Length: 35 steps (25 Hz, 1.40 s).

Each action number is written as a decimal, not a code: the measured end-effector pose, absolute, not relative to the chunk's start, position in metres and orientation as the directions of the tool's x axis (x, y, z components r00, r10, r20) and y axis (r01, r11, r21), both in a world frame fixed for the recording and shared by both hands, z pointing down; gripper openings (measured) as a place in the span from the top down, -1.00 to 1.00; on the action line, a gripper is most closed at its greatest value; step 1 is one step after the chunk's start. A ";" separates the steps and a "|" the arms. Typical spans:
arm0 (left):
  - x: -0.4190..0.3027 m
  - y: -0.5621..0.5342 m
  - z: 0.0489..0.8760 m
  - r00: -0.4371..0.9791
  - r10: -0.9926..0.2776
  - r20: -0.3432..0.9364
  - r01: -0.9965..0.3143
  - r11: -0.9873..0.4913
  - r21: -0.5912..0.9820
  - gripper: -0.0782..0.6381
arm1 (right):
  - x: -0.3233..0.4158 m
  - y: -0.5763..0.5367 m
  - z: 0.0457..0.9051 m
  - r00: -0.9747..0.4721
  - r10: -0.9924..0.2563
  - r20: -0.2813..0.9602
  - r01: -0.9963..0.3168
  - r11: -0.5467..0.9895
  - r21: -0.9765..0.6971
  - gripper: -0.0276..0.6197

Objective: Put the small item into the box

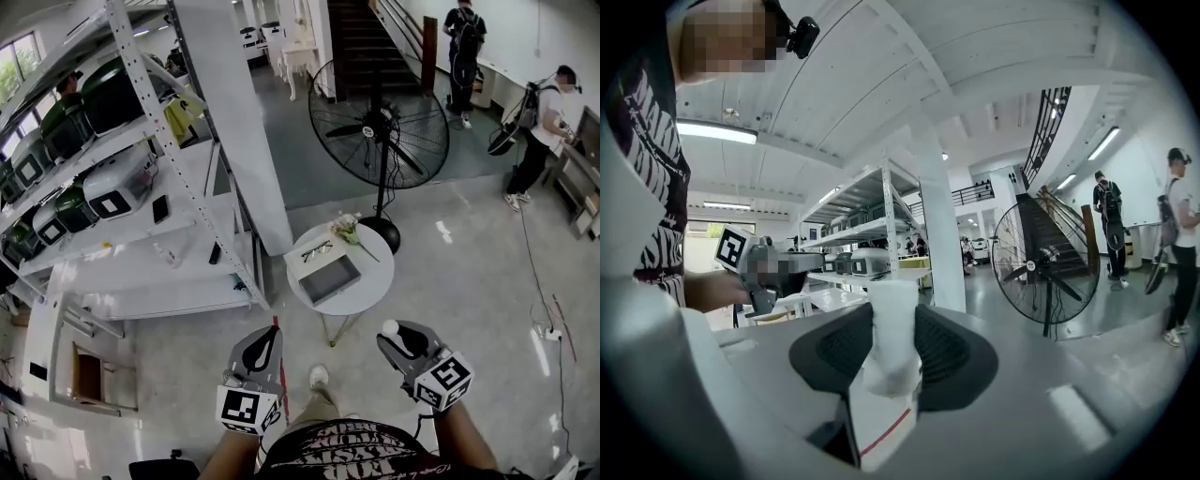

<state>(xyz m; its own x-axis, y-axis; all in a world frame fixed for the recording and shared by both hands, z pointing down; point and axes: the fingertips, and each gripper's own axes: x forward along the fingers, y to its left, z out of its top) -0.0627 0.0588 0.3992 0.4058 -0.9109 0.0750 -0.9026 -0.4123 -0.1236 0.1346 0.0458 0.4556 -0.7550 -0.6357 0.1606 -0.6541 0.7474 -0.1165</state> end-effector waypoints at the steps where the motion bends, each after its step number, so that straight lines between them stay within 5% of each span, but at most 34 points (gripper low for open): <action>1: -0.064 0.056 0.400 0.407 -0.910 0.071 -0.902 -0.413 -0.122 0.78 | 0.133 0.043 0.457 -0.754 -0.635 0.166 -0.655 0.747 -0.115 0.41; 35: -0.072 -0.092 0.432 0.459 -0.876 0.150 -0.878 -0.473 -0.076 0.78 | 0.110 -0.086 0.486 -0.755 -0.615 0.226 -0.653 0.736 -0.176 0.41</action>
